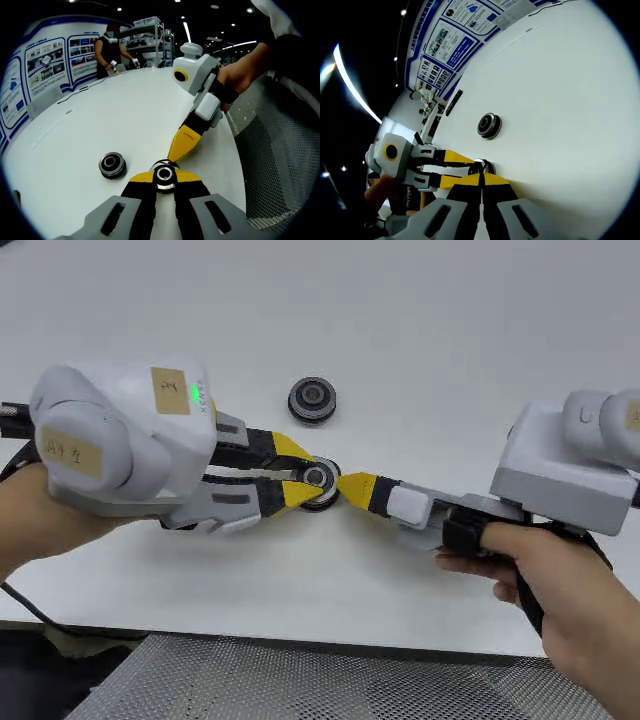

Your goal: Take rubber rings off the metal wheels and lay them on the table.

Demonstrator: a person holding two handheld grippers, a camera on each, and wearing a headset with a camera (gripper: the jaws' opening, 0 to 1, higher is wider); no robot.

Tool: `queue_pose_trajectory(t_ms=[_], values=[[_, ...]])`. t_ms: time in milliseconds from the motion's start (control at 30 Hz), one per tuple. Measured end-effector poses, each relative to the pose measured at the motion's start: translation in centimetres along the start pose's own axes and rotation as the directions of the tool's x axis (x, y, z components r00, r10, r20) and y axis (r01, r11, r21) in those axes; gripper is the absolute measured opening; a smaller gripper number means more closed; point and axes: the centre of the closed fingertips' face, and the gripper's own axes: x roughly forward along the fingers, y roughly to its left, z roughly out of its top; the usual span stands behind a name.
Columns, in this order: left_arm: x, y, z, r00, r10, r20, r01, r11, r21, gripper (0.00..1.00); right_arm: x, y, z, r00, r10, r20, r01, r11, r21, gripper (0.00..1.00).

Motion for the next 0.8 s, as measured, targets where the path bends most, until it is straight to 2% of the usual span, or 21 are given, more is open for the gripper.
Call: queue_pose_trajectory(t_ms=[33,533,700,767,800], values=[[0.0,0.0,0.1,1.0000,0.002,0.000,-0.002,1.000,0.002,0.12,0.0,-0.1,0.0,0.9999,-0.011,0.001,0.011,1.000,-0.029,0.01],[0.0,0.1,0.0,1.0000,0.006,0.003,-0.006,1.000,0.006,0.12,0.3,0.6,0.0,0.9990,-0.042,-0.018,0.040,0.993,-0.108,0.00],[0.0,0.0,0.0,1.0000,0.005,0.000,-0.005,1.000,0.011,0.12,0.3,1.1,0.0,0.9990,-0.038,-0.024,0.034,0.988,-0.149,0.00],[0.0,0.0,0.0,1.0000,0.007,-0.002,-0.007,1.000,0.013,0.12,0.4,1.6,0.1,0.9996,-0.017,-0.021,0.014,0.989,-0.144,0.00],[0.0,-0.1,0.0,0.9999,0.008,-0.007,-0.008,1.000,0.020,0.12,0.5,1.7,0.0,0.9992,-0.026,-0.031,0.021,0.985,-0.172,0.00]])
